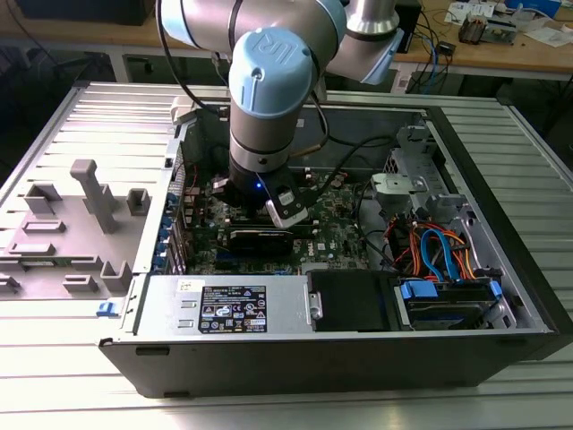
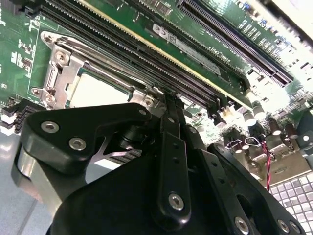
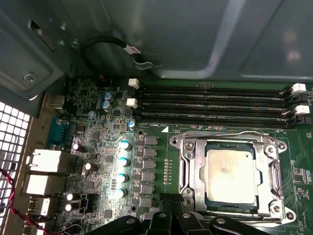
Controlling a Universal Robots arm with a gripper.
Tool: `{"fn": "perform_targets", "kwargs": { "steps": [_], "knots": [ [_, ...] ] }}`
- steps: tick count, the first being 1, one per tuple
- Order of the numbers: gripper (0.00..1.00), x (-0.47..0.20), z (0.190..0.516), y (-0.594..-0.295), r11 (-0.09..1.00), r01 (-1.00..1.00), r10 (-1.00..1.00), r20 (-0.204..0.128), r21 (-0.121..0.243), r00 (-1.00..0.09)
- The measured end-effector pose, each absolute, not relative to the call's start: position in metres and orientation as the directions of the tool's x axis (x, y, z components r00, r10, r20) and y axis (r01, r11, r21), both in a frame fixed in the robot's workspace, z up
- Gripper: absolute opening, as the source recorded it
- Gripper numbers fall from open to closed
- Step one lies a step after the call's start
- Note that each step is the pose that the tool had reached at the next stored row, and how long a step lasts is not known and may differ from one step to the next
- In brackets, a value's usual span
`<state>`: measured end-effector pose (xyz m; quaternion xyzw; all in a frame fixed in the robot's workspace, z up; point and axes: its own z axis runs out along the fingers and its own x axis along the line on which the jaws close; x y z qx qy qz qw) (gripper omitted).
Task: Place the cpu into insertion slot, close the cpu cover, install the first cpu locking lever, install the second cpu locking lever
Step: 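Install the second cpu locking lever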
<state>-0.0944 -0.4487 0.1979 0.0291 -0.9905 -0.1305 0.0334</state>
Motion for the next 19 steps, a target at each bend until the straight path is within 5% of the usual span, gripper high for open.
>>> {"fn": "perform_targets", "kwargs": {
  "steps": [19],
  "knots": [
    [0.11, -0.094, 0.221, -0.449, 0.965, -0.048, -0.066, 0.06, 0.259, -0.996]
  ]
}}
